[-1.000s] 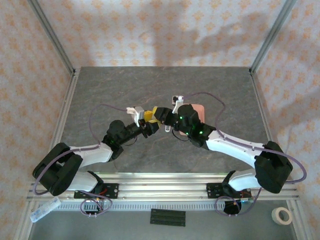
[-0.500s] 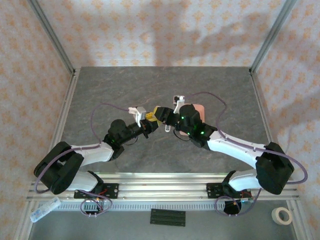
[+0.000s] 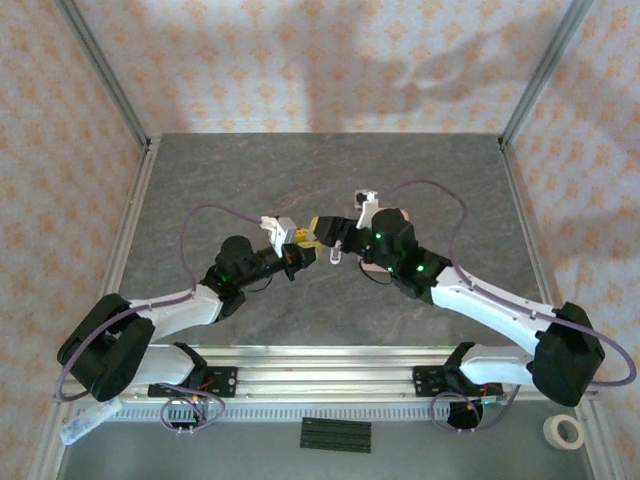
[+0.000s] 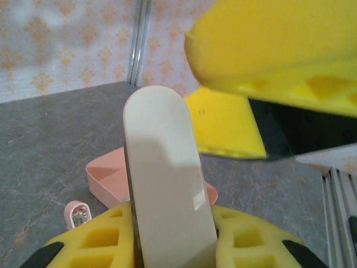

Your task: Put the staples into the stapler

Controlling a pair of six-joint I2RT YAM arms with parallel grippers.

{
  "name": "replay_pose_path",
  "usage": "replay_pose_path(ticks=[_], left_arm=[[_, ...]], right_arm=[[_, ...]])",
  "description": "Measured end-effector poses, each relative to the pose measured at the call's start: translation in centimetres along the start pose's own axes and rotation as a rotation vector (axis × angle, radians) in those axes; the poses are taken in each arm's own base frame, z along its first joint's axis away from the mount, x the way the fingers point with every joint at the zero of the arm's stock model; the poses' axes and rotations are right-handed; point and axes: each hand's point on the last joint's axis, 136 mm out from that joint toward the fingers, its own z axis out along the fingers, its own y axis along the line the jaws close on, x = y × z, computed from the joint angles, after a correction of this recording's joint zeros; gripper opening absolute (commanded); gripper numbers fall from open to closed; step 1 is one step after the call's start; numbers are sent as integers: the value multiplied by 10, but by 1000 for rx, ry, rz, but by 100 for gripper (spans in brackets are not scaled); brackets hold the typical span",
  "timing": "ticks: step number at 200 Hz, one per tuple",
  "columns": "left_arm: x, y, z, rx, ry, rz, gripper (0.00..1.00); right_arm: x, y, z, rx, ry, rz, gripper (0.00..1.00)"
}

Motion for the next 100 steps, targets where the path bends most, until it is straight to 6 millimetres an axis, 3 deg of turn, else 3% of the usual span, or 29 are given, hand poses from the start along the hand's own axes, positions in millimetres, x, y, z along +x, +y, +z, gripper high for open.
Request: replay_pose_path(ticks=[42, 100], left_arm=[[7, -9, -7, 32, 59, 92, 0], [9, -29, -15, 138, 126, 238, 0]], right_arm=[[-10, -16, -24, 52, 30, -197, 71], [26, -27, -51, 34, 277, -792, 72]])
